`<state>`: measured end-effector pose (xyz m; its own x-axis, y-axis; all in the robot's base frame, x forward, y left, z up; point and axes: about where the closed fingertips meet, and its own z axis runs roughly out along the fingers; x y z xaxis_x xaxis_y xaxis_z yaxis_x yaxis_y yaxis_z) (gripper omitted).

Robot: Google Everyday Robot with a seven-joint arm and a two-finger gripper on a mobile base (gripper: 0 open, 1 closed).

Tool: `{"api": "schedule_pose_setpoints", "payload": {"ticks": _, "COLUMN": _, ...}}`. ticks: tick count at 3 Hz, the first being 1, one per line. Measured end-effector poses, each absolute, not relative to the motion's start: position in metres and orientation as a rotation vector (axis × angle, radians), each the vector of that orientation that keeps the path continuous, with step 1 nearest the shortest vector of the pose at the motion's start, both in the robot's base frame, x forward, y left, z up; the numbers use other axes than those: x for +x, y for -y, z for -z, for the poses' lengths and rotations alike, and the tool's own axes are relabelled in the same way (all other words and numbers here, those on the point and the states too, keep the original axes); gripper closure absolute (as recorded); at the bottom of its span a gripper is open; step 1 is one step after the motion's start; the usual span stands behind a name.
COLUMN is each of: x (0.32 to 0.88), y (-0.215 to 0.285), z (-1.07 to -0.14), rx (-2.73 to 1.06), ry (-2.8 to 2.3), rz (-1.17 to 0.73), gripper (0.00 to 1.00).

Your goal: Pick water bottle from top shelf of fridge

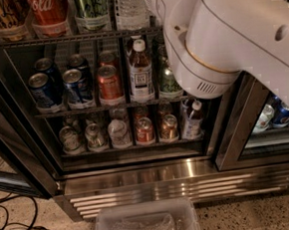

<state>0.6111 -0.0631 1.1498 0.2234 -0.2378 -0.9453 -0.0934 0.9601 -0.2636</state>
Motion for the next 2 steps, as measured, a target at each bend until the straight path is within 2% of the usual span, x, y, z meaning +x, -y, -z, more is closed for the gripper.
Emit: {"api": "schedule_pose_setpoints", "payload": {"ticks": 2, "x": 0.559, "y": 0.027, "z": -1.157, "rx": -0.331, "ry": -1.336, "rz": 0.015, "gripper": 1.00}}
